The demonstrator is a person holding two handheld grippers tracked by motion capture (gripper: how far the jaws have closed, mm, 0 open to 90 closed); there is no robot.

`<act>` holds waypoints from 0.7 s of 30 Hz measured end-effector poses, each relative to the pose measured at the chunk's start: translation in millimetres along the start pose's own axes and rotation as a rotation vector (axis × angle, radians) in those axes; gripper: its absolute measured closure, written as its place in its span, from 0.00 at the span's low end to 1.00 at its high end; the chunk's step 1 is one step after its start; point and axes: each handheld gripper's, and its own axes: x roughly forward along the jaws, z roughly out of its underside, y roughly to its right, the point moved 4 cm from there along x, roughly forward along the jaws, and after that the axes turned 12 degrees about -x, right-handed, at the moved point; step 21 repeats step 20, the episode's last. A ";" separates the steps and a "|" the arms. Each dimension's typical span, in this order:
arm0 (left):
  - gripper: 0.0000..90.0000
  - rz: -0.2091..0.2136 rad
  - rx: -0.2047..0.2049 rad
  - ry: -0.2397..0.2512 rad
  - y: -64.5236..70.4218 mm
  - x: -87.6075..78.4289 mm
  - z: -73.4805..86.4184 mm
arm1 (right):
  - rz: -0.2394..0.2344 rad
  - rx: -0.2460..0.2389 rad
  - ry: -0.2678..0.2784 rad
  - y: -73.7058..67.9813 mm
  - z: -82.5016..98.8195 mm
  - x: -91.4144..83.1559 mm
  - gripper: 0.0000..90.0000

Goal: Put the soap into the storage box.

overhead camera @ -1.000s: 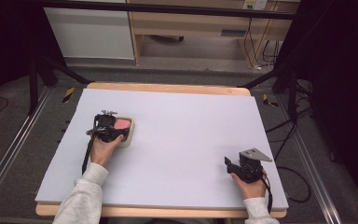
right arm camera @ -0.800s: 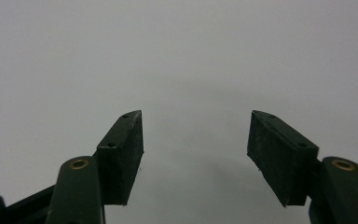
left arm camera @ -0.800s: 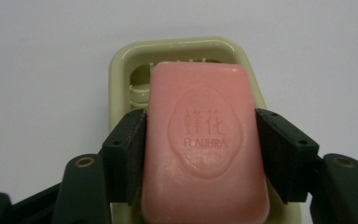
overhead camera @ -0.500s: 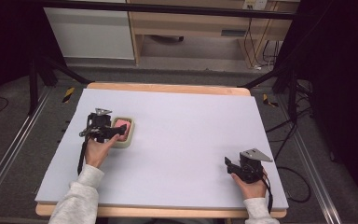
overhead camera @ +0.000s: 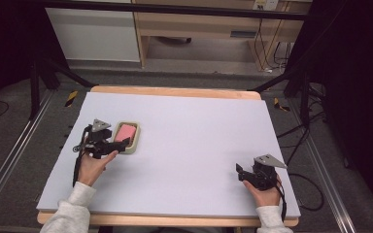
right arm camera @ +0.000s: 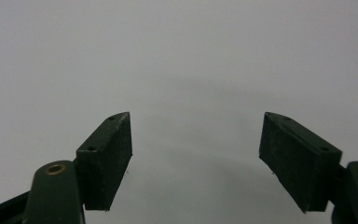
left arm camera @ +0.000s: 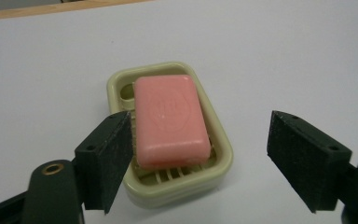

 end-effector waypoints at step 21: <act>0.18 -0.030 -0.006 0.017 -47.5 -39.9 48.2 | 0.018 0.003 -0.036 4.2 6.1 2.3 0.23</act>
